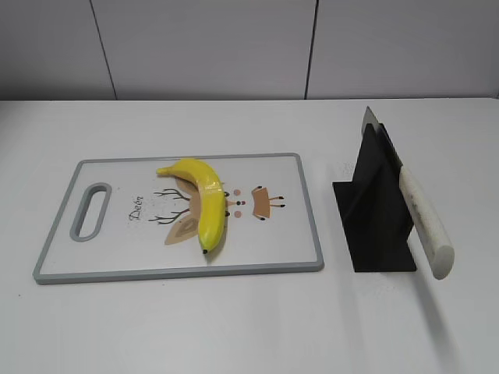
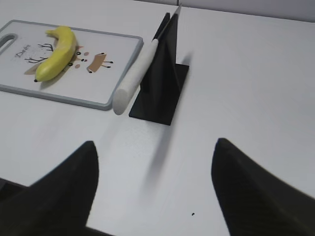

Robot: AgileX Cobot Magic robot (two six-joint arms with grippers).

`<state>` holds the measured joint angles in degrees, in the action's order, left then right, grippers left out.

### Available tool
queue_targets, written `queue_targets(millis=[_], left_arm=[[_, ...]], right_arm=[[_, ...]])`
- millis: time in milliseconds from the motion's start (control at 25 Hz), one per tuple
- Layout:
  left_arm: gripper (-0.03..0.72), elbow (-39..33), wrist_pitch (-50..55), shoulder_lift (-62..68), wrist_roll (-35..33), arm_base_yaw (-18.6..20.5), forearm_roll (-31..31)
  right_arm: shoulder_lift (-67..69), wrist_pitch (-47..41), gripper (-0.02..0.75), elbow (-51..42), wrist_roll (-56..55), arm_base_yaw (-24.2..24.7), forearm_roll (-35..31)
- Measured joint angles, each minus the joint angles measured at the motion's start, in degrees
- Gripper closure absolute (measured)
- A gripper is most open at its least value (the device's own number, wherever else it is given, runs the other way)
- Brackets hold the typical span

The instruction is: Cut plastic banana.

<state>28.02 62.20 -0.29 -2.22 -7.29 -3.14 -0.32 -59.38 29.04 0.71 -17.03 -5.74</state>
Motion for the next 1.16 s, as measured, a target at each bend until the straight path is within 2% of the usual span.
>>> queue_targets(millis=[400,1160], left_arm=[[0.136,0.00,0.00,0.00,0.00,0.00,0.00],[0.136,0.00,0.00,0.00,0.00,0.00,0.00]], right_arm=[[0.00,0.00,0.187,0.00,0.00,11.50,0.00],[0.00,0.00,0.188,0.00,-0.04,12.11,0.00]])
